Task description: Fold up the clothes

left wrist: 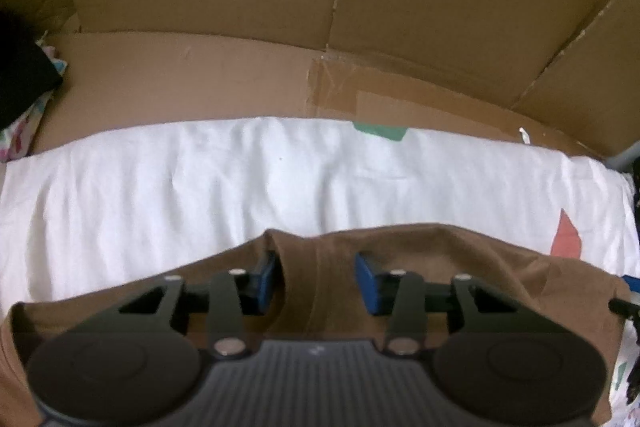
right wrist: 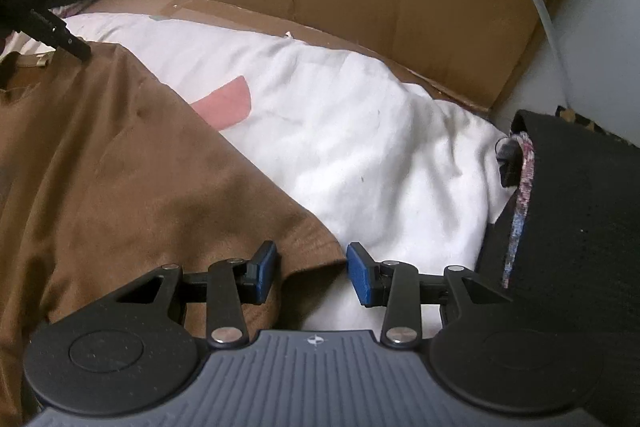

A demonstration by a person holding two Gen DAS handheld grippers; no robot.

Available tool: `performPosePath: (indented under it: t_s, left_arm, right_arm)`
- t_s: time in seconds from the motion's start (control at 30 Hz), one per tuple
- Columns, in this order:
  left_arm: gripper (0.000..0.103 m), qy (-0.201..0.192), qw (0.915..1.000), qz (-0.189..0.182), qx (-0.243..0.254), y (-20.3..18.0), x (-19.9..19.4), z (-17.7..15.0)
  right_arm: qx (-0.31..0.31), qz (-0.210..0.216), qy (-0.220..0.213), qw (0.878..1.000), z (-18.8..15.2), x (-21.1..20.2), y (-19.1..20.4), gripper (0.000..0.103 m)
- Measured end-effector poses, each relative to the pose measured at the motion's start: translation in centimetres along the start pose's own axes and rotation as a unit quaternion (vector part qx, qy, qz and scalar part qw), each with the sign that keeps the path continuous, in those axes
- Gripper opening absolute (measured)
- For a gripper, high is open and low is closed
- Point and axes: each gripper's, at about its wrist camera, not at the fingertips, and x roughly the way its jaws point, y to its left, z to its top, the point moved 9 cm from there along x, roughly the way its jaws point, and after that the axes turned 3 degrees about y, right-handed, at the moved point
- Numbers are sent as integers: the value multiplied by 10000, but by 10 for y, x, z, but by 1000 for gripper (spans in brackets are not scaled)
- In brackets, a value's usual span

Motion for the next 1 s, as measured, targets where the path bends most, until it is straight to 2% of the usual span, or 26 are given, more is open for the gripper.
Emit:
performPosePath:
  t_s: [0.03, 0.1, 0.13, 0.17, 0.27, 0.4, 0.57, 0.67, 0.7, 0.73, 0.77, 0.8, 0.87, 0.93, 1.0]
  left_arm:
    - [32, 0, 10000, -6, -28, 1, 0, 1]
    - [13, -1, 10000, -19, -85, 2, 0, 2]
    - [9, -8, 9999, -33, -115, 3, 0, 4]
    - [7, -16, 9999, -45, -143, 4, -1, 5]
    - [5, -60, 9999, 1, -101, 6, -3, 10]
    - [4, -159, 9998, 72, 44, 4, -8, 17]
    - [4, -253, 9996, 110, -14, 6, -1, 21]
    - [7, -220, 9994, 271, 26, 6, 4, 15]
    - [11, -158, 9993, 271, -187, 7, -1, 13]
    - [16, -66, 9987, 343, -376, 10, -8, 9]
    - [32, 19, 9975, 464, -529, 12, -17, 5]
    - [47, 63, 9955, 784, -526, 15, -34, -1]
    - [55, -40, 9898, 1290, -608, 21, -75, -14]
    - [55, -115, 9840, 1364, -1144, 25, -120, -37]
    - [63, -195, 9754, 1418, -1674, 26, -156, -61]
  right_arm:
    - [103, 44, -2, 9999, 1, 1, -2, 46]
    - [268, 93, -20, 9996, 3, 3, -5, 44]
    - [291, 104, -13, 9995, 3, 4, -4, 32]
    - [276, 131, -1, 9995, 4, 5, -3, 15]
    - [441, 261, -32, 9987, 7, 2, -9, 4]
    - [412, 64, -244, 9988, 10, -13, -18, 3]
    - [392, -198, -363, 9984, 15, -17, -27, 3]
    - [200, -249, -277, 9991, 12, -11, -27, 4]
    - [126, -240, -237, 9994, 10, -10, -27, 5]
    - [52, -231, -196, 9995, 9, -8, -26, 14]
    - [-23, -222, -156, 9996, 8, -6, -26, 16]
    - [-97, -213, -116, 9997, 6, -4, -26, 16]
    - [-246, -195, -35, 9995, 3, -1, -25, 17]
    - [-394, -176, 46, 9991, 0, 3, -25, 17]
    - [-542, -158, 126, 9983, -2, 6, -24, 18]
